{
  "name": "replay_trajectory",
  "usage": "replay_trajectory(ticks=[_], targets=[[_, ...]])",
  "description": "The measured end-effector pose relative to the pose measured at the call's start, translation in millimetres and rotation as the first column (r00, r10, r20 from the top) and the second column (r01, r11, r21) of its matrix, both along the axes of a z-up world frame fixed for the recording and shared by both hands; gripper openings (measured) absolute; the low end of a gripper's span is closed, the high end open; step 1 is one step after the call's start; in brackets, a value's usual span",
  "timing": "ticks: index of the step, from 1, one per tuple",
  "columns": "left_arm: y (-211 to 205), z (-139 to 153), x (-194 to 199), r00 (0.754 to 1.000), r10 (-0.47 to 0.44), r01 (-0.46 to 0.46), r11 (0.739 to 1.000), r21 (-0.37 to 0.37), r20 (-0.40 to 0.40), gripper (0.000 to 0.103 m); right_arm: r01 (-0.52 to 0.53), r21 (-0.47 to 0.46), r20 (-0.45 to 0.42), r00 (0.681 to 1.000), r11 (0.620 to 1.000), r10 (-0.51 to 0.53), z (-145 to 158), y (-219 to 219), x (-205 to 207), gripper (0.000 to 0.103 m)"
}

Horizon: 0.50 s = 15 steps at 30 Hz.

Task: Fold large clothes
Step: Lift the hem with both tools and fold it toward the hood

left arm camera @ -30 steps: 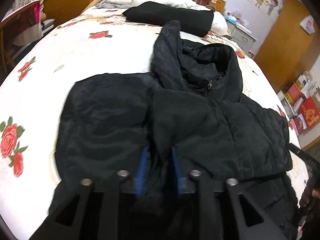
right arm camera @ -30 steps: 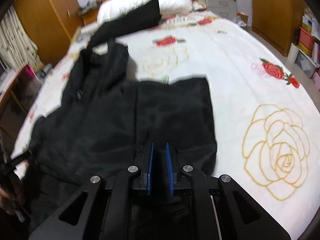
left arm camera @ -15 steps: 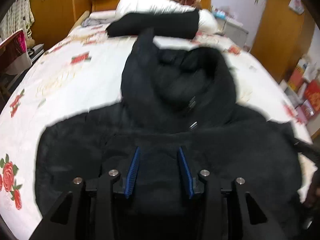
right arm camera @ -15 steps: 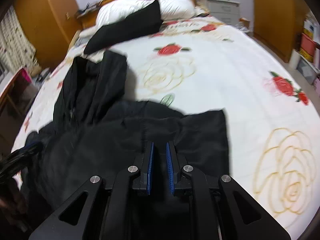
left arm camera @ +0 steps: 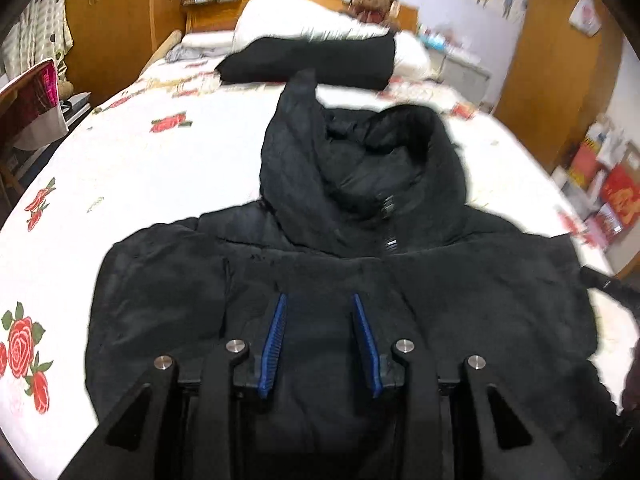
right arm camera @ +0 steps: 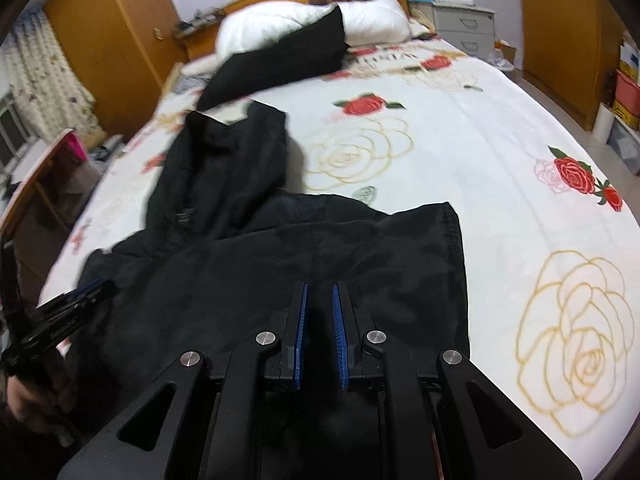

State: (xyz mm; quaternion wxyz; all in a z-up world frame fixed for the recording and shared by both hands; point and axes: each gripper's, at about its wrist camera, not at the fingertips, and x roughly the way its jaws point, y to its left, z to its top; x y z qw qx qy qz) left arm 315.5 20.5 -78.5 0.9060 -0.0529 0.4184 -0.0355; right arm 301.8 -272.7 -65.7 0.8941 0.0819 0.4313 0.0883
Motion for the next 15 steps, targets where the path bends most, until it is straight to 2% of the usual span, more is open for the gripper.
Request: replay_trajectory(ticks=[2, 4, 6, 8, 10, 15], targets=[[0.2, 1.4, -13.7, 1.0, -0.012, 0.012, 1.0, 0.012, 0.015, 0.038, -0.057, -0.012, 0.001, 0.998, 0.998, 0.057, 1.0, 11.9, -15.4, 0.013], [1.6, -16.8, -15.6, 0.999, 0.0, 0.002, 0.999, 0.05, -0.041, 0.038, -0.098, -0.054, -0.054, 0.994, 0.994, 0.096, -15.3, 25.8, -18.3, 0.013], [11.0, -33.9, -14.6, 0.996, 0.024, -0.023, 1.0, 0.012, -0.084, 0.038, -0.101, -0.057, -0.119, 0.988, 0.993, 0.094, -38.3, 30.4, -15.7, 0.013], [17.8, -37.8, -13.8, 0.995, 0.041, -0.043, 0.999, -0.018, -0.089, 0.038, -0.089, -0.037, -0.123, 0.989, 0.995, 0.084, -47.4, 27.4, -11.7, 0.013], [17.9, -38.9, -12.2, 0.994, 0.049, -0.051, 0.999, -0.015, -0.095, 0.038, -0.078, -0.033, -0.128, 0.989, 0.996, 0.073, -48.2, 27.5, -7.6, 0.013], [13.9, -46.0, -9.9, 0.995, 0.048, -0.048, 0.999, 0.004, -0.092, 0.038, -0.091, -0.107, -0.129, 0.989, 0.99, 0.077, -53.0, 37.9, -7.1, 0.013]])
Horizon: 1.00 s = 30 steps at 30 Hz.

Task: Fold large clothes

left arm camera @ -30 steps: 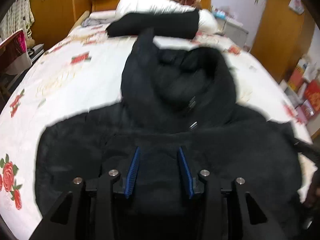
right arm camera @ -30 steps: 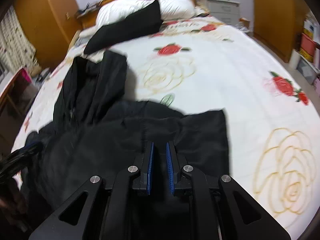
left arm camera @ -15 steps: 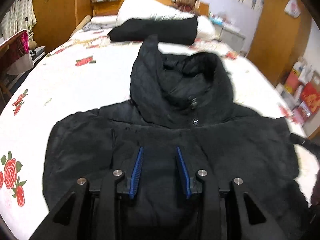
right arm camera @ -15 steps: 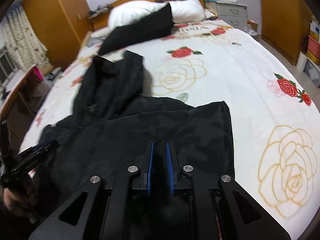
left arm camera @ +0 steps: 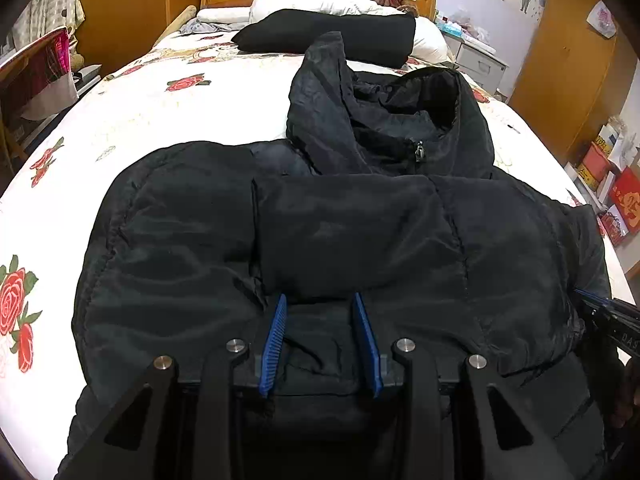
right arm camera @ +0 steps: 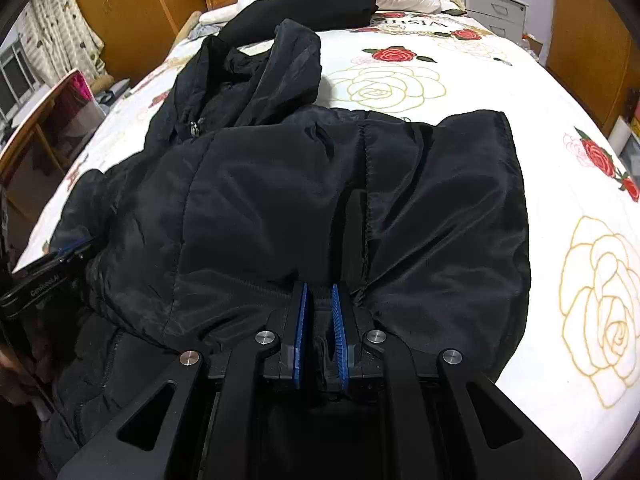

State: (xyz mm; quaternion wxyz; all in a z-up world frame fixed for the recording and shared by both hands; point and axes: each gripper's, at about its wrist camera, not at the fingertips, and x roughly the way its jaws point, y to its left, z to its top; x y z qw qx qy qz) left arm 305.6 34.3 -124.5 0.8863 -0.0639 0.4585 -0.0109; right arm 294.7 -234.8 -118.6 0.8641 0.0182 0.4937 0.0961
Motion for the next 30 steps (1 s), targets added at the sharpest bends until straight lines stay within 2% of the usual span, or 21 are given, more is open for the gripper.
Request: replay_trajectory(ticks=[3, 6, 9, 13, 16, 19, 24, 30], targets=[[0.9, 1.0, 1.0, 1.0, -0.002, 0.002, 1.0, -0.007, -0.01, 0.038, -0.002, -0.024, -0.005, 1.0, 1.0, 0.002, 0.3, -0.4, 0.5, 0.013], [6.4, 8.5, 2.8, 0.998, -0.01, 0.008, 0.999, -0.034, -0.057, 0.038, -0.001, -0.044, -0.043, 0.999, 0.999, -0.001, 3.6, 1.0, 0.2, 0.013], [10.9, 24.7, -4.1, 0.997, -0.008, 0.006, 0.999, -0.032, -0.079, 0.038, 0.008, -0.072, -0.064, 0.998, 0.997, -0.013, 23.2, 2.9, -4.1, 0.014], [21.7, 49.7, -20.0, 0.999, -0.002, -0.002, 0.997, -0.073, -0.052, 0.038, 0.014, -0.019, -0.036, 0.999, 1.0, -0.015, 50.2, 4.6, -17.2, 0.019], [28.3, 68.8, -26.8, 1.0, -0.003, 0.001, 0.996, -0.095, -0.022, 0.038, 0.004, 0.008, -0.005, 1.0, 1.0, -0.004, 69.8, 11.1, -24.6, 0.027], [33.2, 88.3, -27.1, 1.0, -0.006, 0.007, 0.995, -0.101, 0.017, 0.043, -0.008, 0.044, 0.023, 1.0, 0.999, 0.007, 86.7, 18.1, -24.1, 0.036], [36.7, 106.8, -8.6, 0.998, -0.013, 0.018, 0.996, -0.091, 0.055, 0.051, -0.021, 0.042, 0.067, 0.998, 0.999, 0.018, 106.6, 30.0, -7.4, 0.036], [37.3, 114.9, 33.8, 0.998, -0.013, 0.017, 0.997, -0.078, 0.062, 0.052, -0.027, 0.035, 0.098, 0.995, 0.999, 0.023, 116.2, 40.5, 34.3, 0.036]])
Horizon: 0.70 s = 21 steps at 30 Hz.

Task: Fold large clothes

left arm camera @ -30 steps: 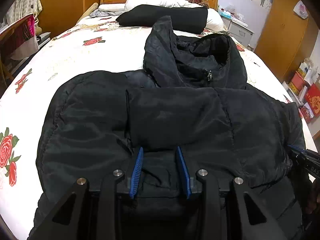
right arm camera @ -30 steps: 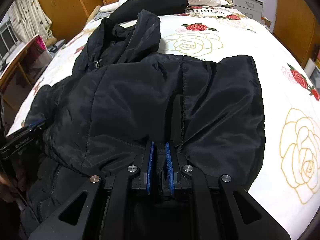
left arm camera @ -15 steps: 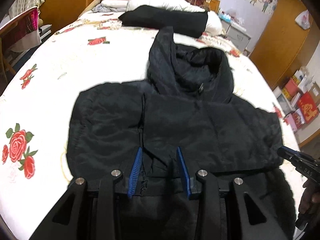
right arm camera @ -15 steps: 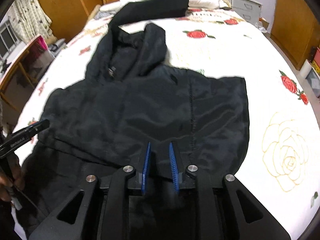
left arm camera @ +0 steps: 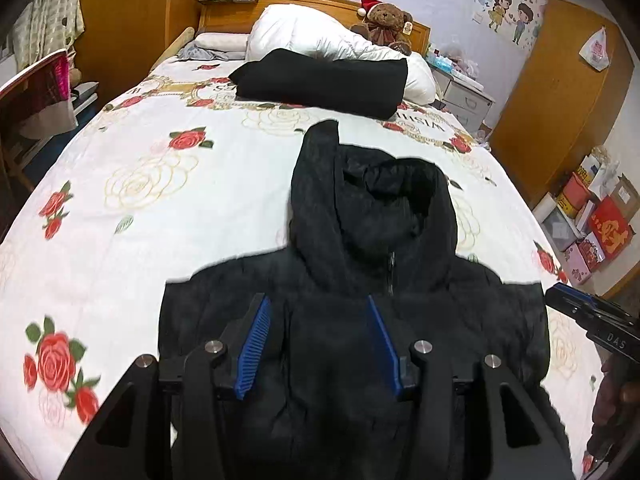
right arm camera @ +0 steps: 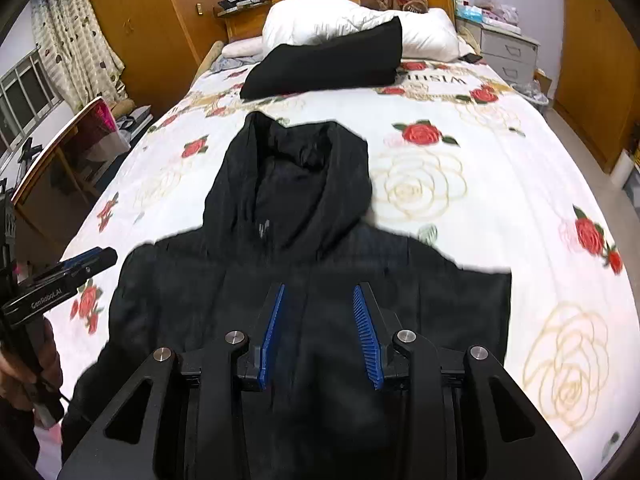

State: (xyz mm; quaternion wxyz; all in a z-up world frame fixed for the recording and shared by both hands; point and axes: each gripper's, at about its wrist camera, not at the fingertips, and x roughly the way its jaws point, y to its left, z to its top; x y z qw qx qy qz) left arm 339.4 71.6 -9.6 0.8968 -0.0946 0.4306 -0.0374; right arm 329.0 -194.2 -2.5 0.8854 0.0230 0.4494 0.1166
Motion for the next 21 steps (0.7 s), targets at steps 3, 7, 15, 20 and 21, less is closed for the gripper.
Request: replay_trajectory(ticks=[3, 7, 15, 20, 21], targets=[[-3.1, 3.7, 26.9, 1.0, -0.006, 0.006, 1.0, 0.014, 0.015, 0.055, -0.001, -0.003, 0.012, 1.0, 1.0, 0.001, 2.3, 4.8, 27.7, 0.036], [-6.2, 3.9, 67.2, 0.999, -0.013, 0.012, 0.999, 0.03, 0.031, 0.059, 0.008, -0.004, 0.017, 1.0, 1.0, -0.008, -1.8, 9.8, 67.4, 0.036], [-21.8, -19.8, 154.2, 0.999, -0.03, 0.028, 0.996, 0.088, 0.013, 0.061, 0.013, -0.048, 0.011, 1.0, 0.999, -0.013, -21.0, 17.3, 139.0, 0.036], [-31.7, -36.1, 198.0, 0.999, -0.029, 0.025, 0.989, 0.149, 0.028, 0.061, 0.018, -0.072, 0.02, 1.0, 0.997, -0.016, -32.0, 20.6, 179.3, 0.036], [-32.9, -39.0, 205.3, 0.999, -0.027, 0.022, 0.988, 0.153, 0.034, 0.061, 0.019, -0.075, 0.02, 1.0, 0.997, -0.017, -34.3, 21.7, 188.0, 0.036]])
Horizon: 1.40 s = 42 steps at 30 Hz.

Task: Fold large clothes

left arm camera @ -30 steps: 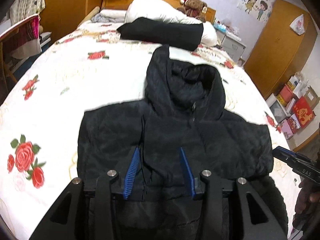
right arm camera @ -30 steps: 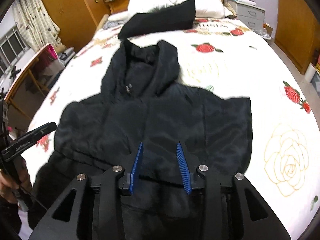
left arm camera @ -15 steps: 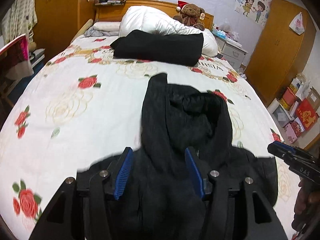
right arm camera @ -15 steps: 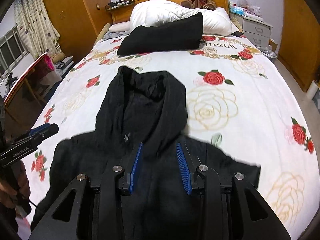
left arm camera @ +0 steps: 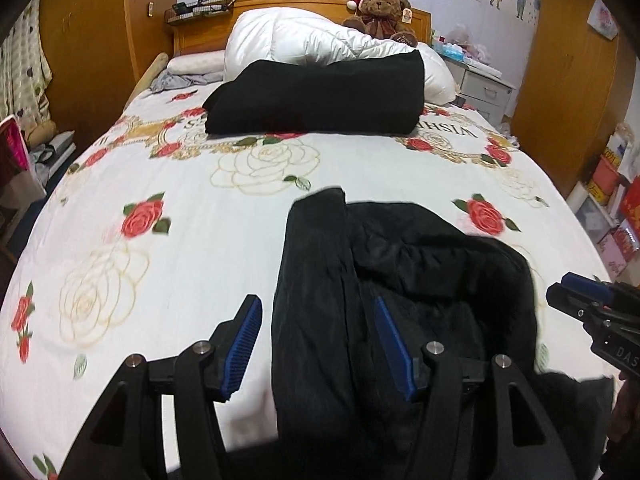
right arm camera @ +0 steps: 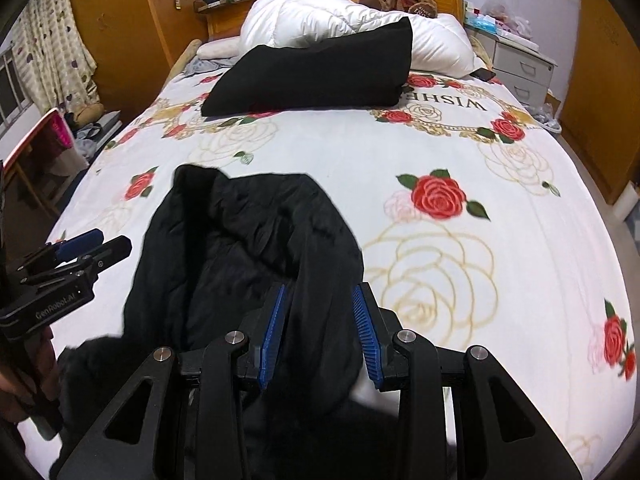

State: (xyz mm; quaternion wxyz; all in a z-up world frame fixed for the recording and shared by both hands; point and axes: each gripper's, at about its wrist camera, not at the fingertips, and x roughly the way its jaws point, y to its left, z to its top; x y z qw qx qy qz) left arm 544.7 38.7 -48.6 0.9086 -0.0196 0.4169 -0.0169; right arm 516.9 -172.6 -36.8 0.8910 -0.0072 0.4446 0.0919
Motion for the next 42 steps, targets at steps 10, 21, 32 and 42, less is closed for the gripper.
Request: replay_trajectory(ticks=[10, 21, 32, 42], targets=[[-21.0, -24.6, 52.8, 0.999, -0.034, 0.034, 0.996, 0.084, -0.001, 0.022, -0.062, -0.054, -0.056, 0.997, 0.997, 0.059, -28.8, 23.4, 47.4, 0.02], [12.8, 6.6, 8.5, 0.998, 0.01, -0.01, 1.0, -0.009, 0.057, 0.004, -0.059, -0.038, 0.022, 0.998, 0.998, 0.06, 6.6, 14.5, 10.5, 0.009], [47.6, 56.7, -105.4, 0.992, 0.056, -0.037, 0.987, -0.159, 0.116, 0.003, -0.079, 0.05, 0.097, 0.993, 0.996, 0.074, 66.1, 10.9, -93.4, 0.008], [56.5, 19.6, -210.1, 0.995, 0.094, -0.086, 0.962, -0.261, 0.02, 0.004, -0.022, 0.132, 0.009, 1.0, 0.991, 0.021, 31.3, -9.7, -177.5, 0.008]])
